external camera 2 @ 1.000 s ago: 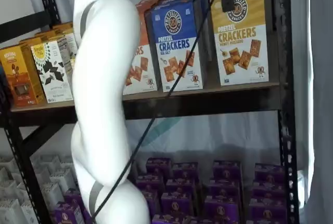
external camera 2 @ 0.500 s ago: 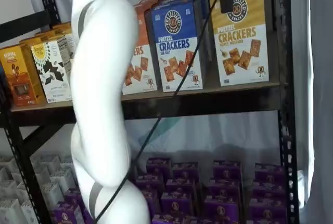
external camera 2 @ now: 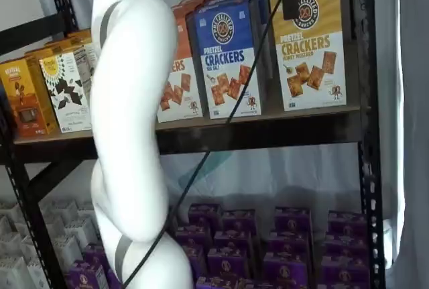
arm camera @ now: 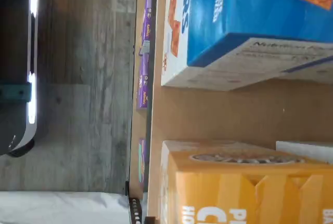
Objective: Retrieve the yellow and white box located on the top shelf, the sixth one from the left
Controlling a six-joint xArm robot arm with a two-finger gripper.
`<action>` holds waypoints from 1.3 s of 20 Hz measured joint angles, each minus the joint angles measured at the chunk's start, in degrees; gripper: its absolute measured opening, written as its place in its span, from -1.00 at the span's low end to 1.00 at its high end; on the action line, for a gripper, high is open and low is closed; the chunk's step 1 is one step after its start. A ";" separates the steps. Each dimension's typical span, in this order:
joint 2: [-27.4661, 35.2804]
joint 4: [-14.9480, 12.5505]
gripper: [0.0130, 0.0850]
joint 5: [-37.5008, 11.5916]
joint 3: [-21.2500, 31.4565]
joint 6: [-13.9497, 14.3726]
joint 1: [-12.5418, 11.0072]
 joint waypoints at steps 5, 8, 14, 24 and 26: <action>-0.10 0.36 0.44 -0.04 0.26 -0.17 -0.30; 0.05 0.82 0.44 0.54 -0.21 -0.20 -0.59; 0.12 1.45 0.44 1.19 -0.90 -0.43 -1.17; 0.48 1.57 0.22 1.93 -1.97 -0.41 -1.29; 0.51 1.39 0.22 2.23 -2.25 -0.38 -1.24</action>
